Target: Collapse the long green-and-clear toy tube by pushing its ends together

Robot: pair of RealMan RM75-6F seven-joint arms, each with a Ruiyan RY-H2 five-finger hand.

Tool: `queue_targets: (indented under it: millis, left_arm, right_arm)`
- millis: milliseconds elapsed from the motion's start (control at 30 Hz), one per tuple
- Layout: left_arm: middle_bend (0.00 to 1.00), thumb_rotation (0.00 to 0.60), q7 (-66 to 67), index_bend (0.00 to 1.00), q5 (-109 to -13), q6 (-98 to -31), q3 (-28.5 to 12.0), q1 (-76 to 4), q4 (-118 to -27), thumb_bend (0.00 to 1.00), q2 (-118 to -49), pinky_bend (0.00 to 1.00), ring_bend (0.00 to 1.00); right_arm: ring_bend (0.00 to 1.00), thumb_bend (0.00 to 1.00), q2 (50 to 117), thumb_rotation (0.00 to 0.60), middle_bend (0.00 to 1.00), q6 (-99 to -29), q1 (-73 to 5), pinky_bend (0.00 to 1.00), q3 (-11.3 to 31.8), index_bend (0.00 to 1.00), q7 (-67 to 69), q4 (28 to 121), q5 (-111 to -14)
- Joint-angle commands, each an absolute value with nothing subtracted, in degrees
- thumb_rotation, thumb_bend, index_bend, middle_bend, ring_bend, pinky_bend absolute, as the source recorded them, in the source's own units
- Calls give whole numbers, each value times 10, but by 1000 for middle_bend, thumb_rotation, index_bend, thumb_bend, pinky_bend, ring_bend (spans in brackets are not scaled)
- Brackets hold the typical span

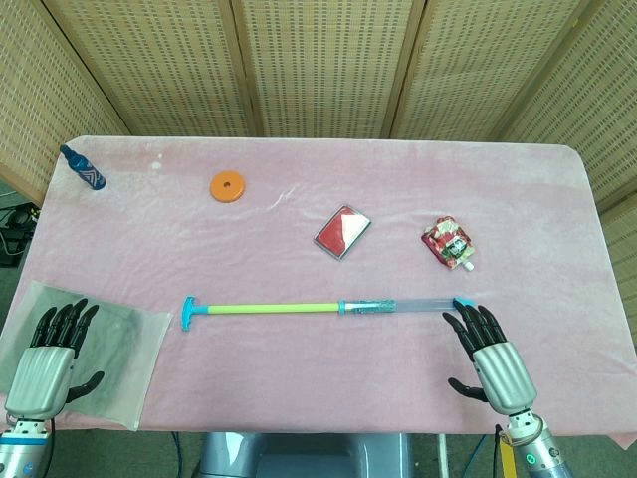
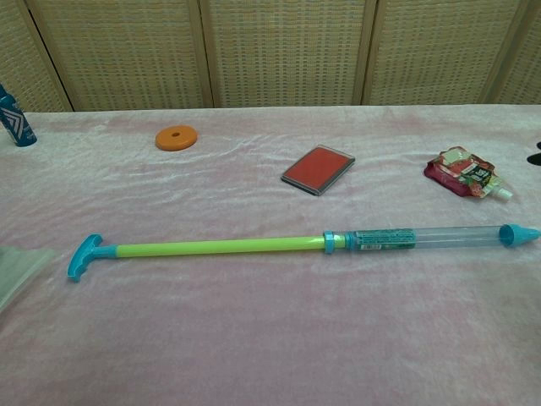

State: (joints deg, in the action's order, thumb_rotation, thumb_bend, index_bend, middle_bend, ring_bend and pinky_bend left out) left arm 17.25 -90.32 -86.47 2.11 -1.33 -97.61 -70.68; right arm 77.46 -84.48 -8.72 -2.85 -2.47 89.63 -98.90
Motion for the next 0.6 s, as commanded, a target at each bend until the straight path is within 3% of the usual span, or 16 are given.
queue_targets:
  millis: [33, 600]
  left_arm:
    - [0, 600, 173, 0, -903, -864, 21, -13, -976, 179, -707, 0, 0]
    - [0, 600, 171, 0, -905, -863, 20, -16, -976, 180, -708, 0, 0]
  right_arm:
    - [0, 173, 775, 600, 0, -844, -87, 19, -29, 91, -25, 896, -989]
    - [0, 173, 770, 600, 0, -847, -87, 19, -27, 90, -22, 903, -988]
